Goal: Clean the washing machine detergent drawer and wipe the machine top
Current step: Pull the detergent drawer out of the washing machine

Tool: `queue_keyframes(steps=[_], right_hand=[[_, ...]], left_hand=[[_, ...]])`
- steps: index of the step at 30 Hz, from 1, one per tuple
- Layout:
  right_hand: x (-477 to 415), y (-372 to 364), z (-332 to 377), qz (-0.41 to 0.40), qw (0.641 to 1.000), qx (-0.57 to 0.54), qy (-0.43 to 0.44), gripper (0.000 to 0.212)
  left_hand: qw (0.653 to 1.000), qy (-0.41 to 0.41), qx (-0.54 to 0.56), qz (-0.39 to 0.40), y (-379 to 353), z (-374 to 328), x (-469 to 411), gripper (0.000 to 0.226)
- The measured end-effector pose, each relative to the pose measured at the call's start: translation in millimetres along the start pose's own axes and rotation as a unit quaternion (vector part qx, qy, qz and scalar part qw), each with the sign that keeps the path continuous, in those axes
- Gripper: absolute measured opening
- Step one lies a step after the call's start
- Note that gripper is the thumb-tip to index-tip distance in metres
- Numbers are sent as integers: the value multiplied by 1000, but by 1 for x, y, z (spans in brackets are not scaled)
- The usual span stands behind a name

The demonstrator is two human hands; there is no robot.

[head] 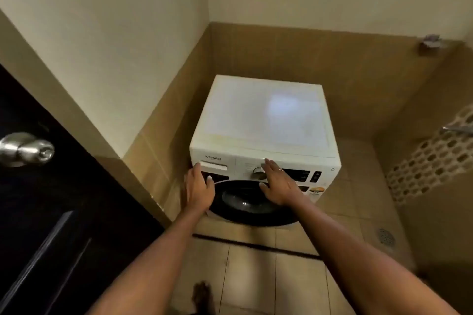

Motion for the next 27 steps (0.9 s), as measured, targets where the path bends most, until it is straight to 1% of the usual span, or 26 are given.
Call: queue_keyframes(steps=[1, 2, 4, 6, 7, 8, 10, 12, 14, 15, 17, 19, 21, 22, 24, 25, 27], right_hand=[[-13, -6, 1, 13, 1000, 4, 8, 71], [-25, -9, 2, 26, 1000, 4, 10, 70], [-52, -13, 4, 38, 999, 7, -2, 69], [-80, -15, 13, 30, 999, 1, -11, 69], [-94, -16, 17, 28, 999, 0, -20, 70], [-109, -16, 23, 28, 999, 1, -25, 71], [-131, -23, 30, 43, 998, 19, -32, 69], [-144, -37, 33, 76, 995, 49, -51, 63], [-148, -46, 32, 86, 992, 65, -66, 65], [-146, -50, 32, 89, 991, 71, -68, 70], [-146, -53, 30, 98, 990, 79, -64, 76], [-149, -51, 31, 109, 989, 85, -61, 74], [-153, -46, 31, 118, 988, 86, -57, 69], [-156, -44, 30, 121, 987, 86, -57, 66], [-157, -40, 26, 128, 987, 82, -55, 64], [-157, -39, 24, 130, 987, 78, -52, 64], [-155, -40, 22, 132, 988, 74, -43, 66]], left_hand=[[996, 66, 53, -1, -4, 19, -7, 50], [988, 129, 82, -4, -9, 35, -12, 47], [962, 230, 149, 9, -25, 66, -27, 36], [924, 283, 254, 27, -46, 83, -45, 20], [906, 299, 299, 32, -57, 90, -58, 16], [889, 311, 334, 40, -68, 94, -70, 18], [868, 311, 384, 57, -85, 93, -96, 30], [847, 300, 435, 62, -98, 88, -119, 25], [825, 311, 468, 58, -111, 89, -135, 25], [816, 317, 479, 59, -117, 90, -140, 30], [795, 331, 505, 57, -130, 92, -149, 49], [777, 350, 522, 39, -139, 98, -156, 61], [767, 369, 524, 18, -145, 106, -160, 67], [767, 373, 522, 9, -147, 110, -161, 65], [776, 369, 512, 6, -147, 110, -162, 53], [779, 365, 510, 10, -147, 109, -162, 46], [779, 357, 515, 22, -149, 108, -163, 40]])
Point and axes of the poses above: each hand's wrist, its own x-axis away from the middle knuckle, its own y-axis out of the back of the hand, z = x × y, the point moved 9 cm from there along -x, towards the middle knuckle, and after that the axes turned 6 degrees about -y, right-handed, at the moved point
